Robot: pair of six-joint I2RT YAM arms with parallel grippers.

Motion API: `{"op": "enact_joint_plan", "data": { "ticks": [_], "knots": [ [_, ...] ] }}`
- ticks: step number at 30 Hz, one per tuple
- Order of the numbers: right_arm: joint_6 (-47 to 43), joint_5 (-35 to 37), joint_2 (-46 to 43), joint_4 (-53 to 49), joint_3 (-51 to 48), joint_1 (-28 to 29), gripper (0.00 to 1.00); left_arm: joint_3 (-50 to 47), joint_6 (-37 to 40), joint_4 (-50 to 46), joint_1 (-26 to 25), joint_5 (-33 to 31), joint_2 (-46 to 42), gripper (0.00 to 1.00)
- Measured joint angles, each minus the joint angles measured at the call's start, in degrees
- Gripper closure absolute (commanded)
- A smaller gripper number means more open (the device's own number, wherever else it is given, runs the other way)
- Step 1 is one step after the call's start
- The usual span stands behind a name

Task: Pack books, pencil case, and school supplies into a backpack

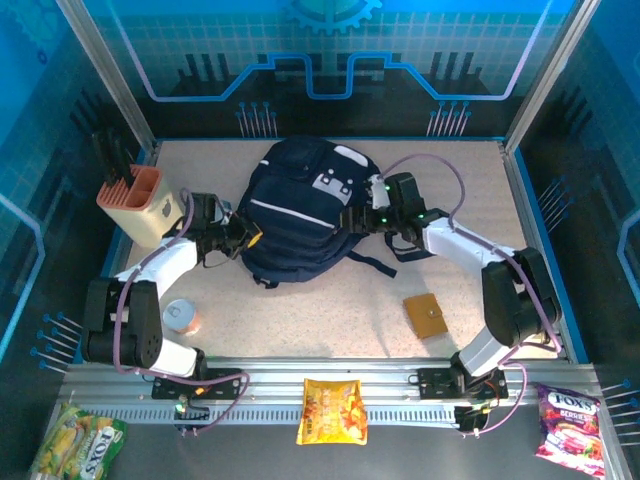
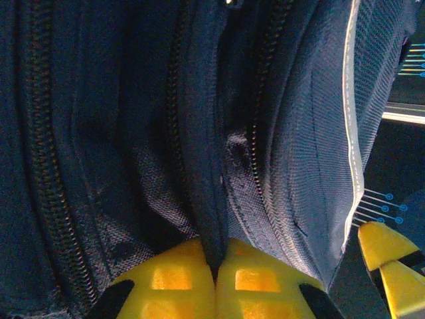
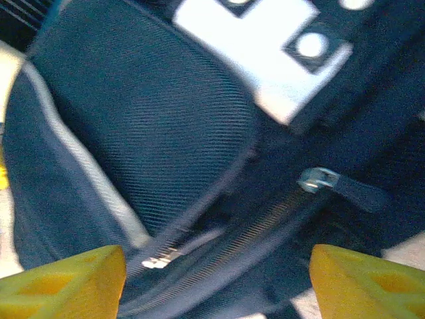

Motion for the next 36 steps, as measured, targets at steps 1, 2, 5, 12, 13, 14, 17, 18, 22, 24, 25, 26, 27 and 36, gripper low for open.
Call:
{"op": "enact_joint_plan", "data": {
  "ticks": [1,2,5,12,13,14,17,18,22,24,25,26,27,36],
  "knots": [
    [0.59,-0.72,0.48,0.63,0.22,0.85,0.24,-0.11,-0.24,0.07,-0.20,-0.04,0.00,1.00],
    [1.09,-1.18,1.31,0.98,0.85,1.55,0.24,-0.17,-0.37,0.07,-0.33,-0.22,0.00,1.00],
    [2.56,-1.68,5.14,1.97,3.65,2.67,0.23,-0.26,-0.66,0.11,-0.57,-0.42,0.00,1.00],
    [4.46,-1.66,10.80,2.47,6.58,2.73,0.21,-0.57,-0.70,0.57,-0.79,-0.44,0.00,1.00],
    [4.44,-2.23,11.32,2.47,6.99,2.73,0.21,-0.57,-0.72,0.57,-0.83,-0.44,0.00,1.00],
    [4.42,-2.95,11.63,2.47,7.28,2.75,0.21,-0.57,-0.74,0.63,-0.85,-0.44,0.00,1.00],
    [4.07,-5.55,11.74,2.51,7.39,3.04,0.21,-0.57,-1.11,0.79,-0.85,-0.44,0.02,1.00],
    [3.87,-5.92,11.72,2.51,7.28,3.19,0.21,-0.57,-1.14,0.79,-0.85,-0.44,0.02,1.00],
    [1.81,-8.09,9.70,3.32,3.54,3.85,0.22,-0.57,-1.31,0.76,-0.94,-0.44,0.04,1.00],
    [0.57,-9.22,8.15,3.17,1.53,4.26,0.23,-0.55,-1.33,0.79,-0.94,-0.44,0.11,1.00],
    [-0.24,-9.84,7.21,2.91,0.61,4.48,0.24,-0.55,-1.33,0.79,-0.94,-0.44,0.15,1.00],
    [-1.09,-10.29,6.40,2.54,-0.04,4.66,0.25,-0.55,-1.33,0.76,-0.94,-0.44,0.17,1.00],
    [-1.79,-10.82,5.79,2.27,-0.39,4.81,0.25,-0.52,-1.33,0.79,-0.94,-0.44,0.20,1.00],
    [-9.38,-8.90,4.39,-1.79,-0.61,5.73,0.42,-0.50,-1.33,0.76,-0.96,-0.42,0.46,1.00]
  ]
}}
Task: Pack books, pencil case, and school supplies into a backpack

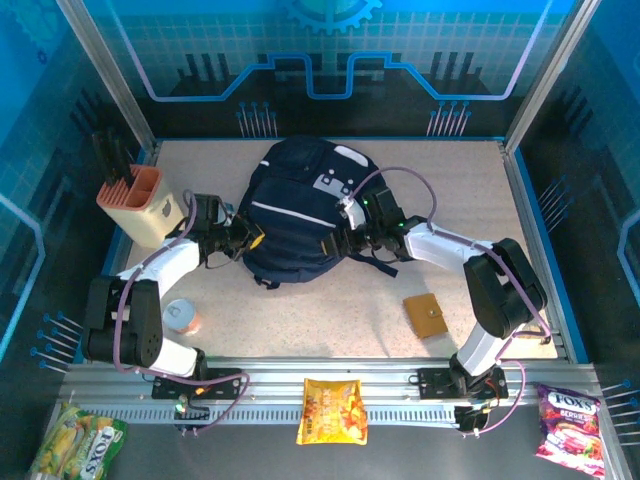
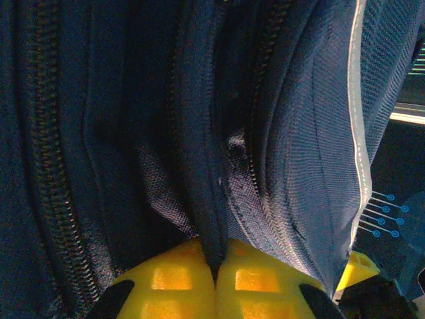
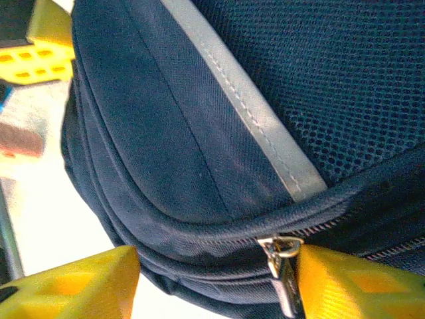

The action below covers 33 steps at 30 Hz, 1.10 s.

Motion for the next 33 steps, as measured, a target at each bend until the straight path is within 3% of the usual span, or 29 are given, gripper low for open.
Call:
{"op": "enact_joint_plan", "data": {
  "ticks": [5,10,15,25,28,30,33],
  "knots": [
    [-3.45,2.32,0.00,-2.01,0.35,0.04,0.55,0.00,0.00,0.02,0.00,0.00,0.00,1.00],
    [-5.33,6.23,-0.02,-3.32,0.42,0.37,0.84,0.00,0.00,0.02,0.00,0.00,0.00,1.00],
    [-5.55,11.74,-0.09,-6.49,1.77,1.88,0.92,0.00,-0.42,0.17,-0.09,-0.02,0.00,1.00],
    [-6.67,19.78,-1.97,-11.15,2.71,10.32,0.93,0.00,-2.60,1.49,-3.06,-2.01,1.25,1.00],
    [-6.43,21.51,-1.66,-12.20,4.39,12.79,0.89,0.00,-4.00,2.49,-4.66,-3.28,2.14,0.99],
    [-6.01,22.08,-1.53,-12.35,5.01,13.27,0.82,0.00,-4.63,3.06,-5.29,-3.58,2.43,0.87],
    [-5.16,22.32,-1.70,-12.02,5.11,13.53,0.63,0.22,-4.39,2.97,-6.21,-3.98,2.36,0.69]
  ]
}}
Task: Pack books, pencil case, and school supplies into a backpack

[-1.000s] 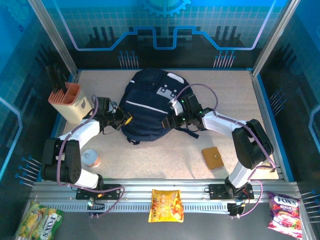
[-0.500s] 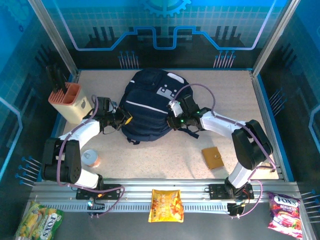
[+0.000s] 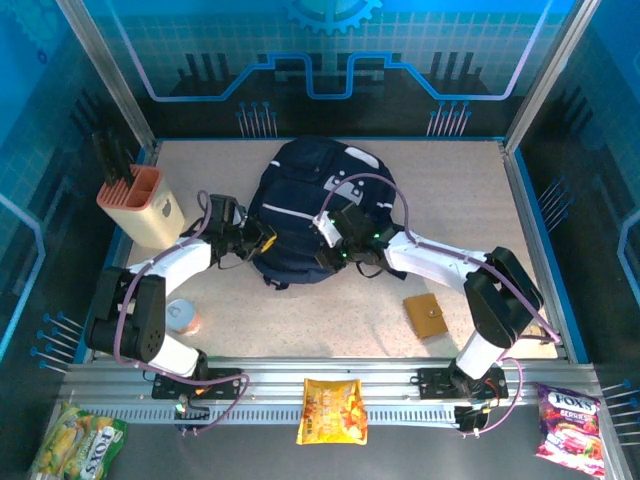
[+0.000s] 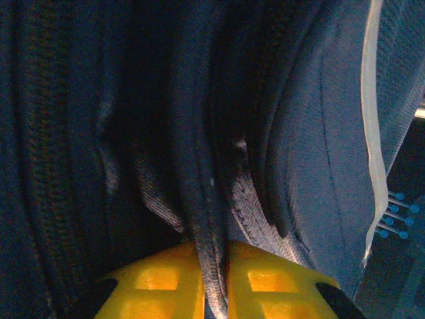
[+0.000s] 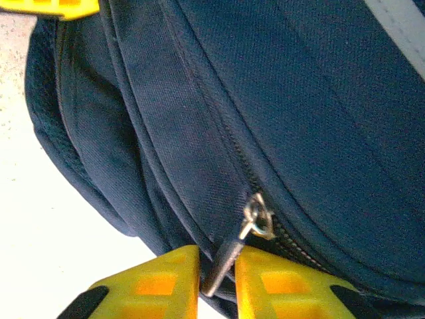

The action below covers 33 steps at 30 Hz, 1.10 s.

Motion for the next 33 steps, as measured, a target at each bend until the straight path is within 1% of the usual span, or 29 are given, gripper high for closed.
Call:
{"op": "enact_joint_plan", "data": {
  "ticks": [3,5,8,10,14,18,22,25,29,33],
  "knots": [
    [1.95,0.02,-2.78,1.75,-2.38,-0.13,0.48,1.18,3.39,-3.39,-0.81,-1.97,-1.53,0.59],
    [3.87,-0.13,-7.08,2.97,-5.75,-1.09,0.38,1.99,6.21,-6.27,-0.96,-3.87,-3.93,0.55],
    [7.65,-0.76,-14.32,5.42,-10.69,-4.02,0.29,3.54,10.58,-10.01,-1.22,-6.86,-7.72,0.50],
    [10.60,-1.25,-18.16,7.76,-13.40,-6.62,0.26,4.87,13.20,-11.93,-2.32,-8.98,-9.44,0.48],
    [16.63,-2.60,-21.24,10.25,-16.46,-11.56,0.24,7.98,17.33,-15.08,-7.30,-13.35,-10.03,0.46],
    [22.05,-4.02,-21.27,11.50,-17.20,-15.32,0.24,11.43,19.26,-18.08,-15.10,-18.78,-9.44,0.45],
    [25.97,-4.96,-21.27,12.72,-17.44,-16.98,0.24,13.53,19.02,-18.95,-23.12,-23.96,-7.41,0.46],
    [28.33,-5.18,-21.27,13.90,-17.94,-17.77,0.24,13.77,18.69,-18.47,-28.26,-26.43,-4.94,0.45],
    [30.64,-5.57,-21.27,15.02,-18.58,-18.62,0.24,14.69,18.58,-18.29,-33.09,-28.48,-0.59,0.46],
    [32.17,-6.25,-21.24,15.74,-19.12,-18.99,0.25,17.59,17.73,-18.58,-34.51,-30.51,4.04,0.54]
  ]
}}
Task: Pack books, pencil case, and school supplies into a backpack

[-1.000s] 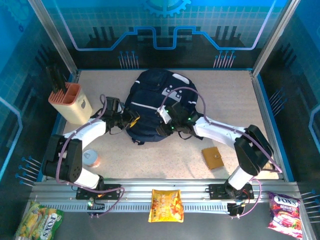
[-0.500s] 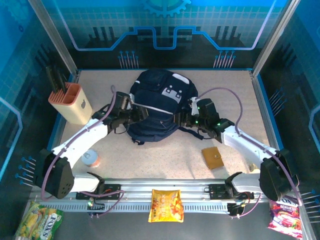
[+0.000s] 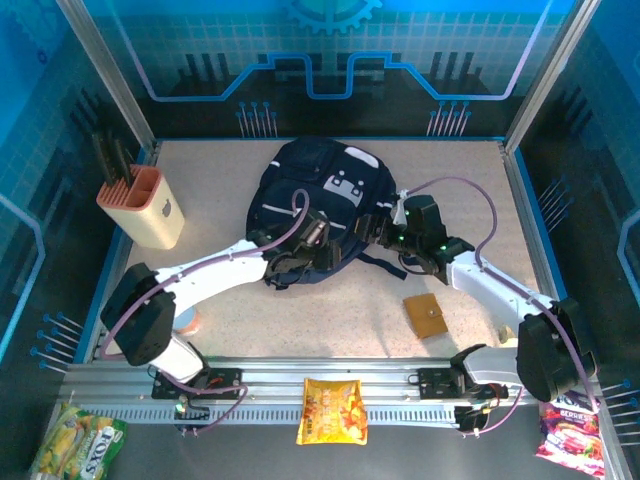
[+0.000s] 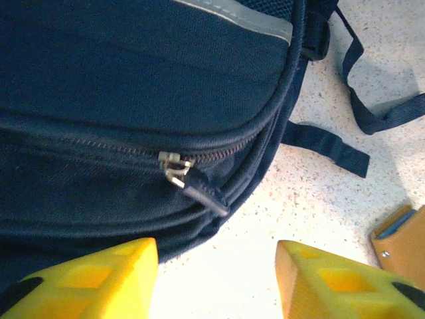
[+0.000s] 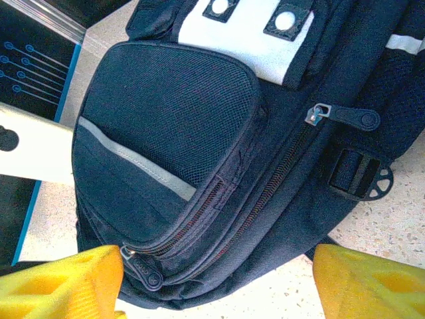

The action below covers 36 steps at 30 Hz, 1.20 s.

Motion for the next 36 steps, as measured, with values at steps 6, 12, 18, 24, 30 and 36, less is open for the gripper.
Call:
{"op": "enact_joint_plan", "data": {
  "ticks": [6,12,18,24,30,36],
  "knots": [
    [0.96,-0.37,0.02,0.22,-0.26,-0.26,0.25,3.21,-0.87,-0.09,-0.04,-1.42,4.20,0.67],
    [1.22,-0.52,0.04,0.24,-0.33,-0.57,0.25,4.42,-2.25,-0.26,-0.04,-3.74,6.19,0.78],
    [2.71,-1.33,0.20,2.12,-1.09,-0.63,0.26,4.42,-3.85,-0.87,-0.20,-5.55,6.36,0.72],
    [4.42,-2.54,1.84,3.98,-1.60,-0.68,0.27,4.22,-6.69,0.04,-0.20,-7.17,6.36,0.56],
    [5.55,-3.39,2.43,5.49,-1.81,-0.68,0.28,4.17,-8.15,0.15,-0.20,-8.02,6.47,0.55],
    [6.14,-3.69,2.95,6.47,-1.88,-0.68,0.28,4.85,-8.09,-0.83,-0.90,-9.33,8.57,0.55]
  ]
}}
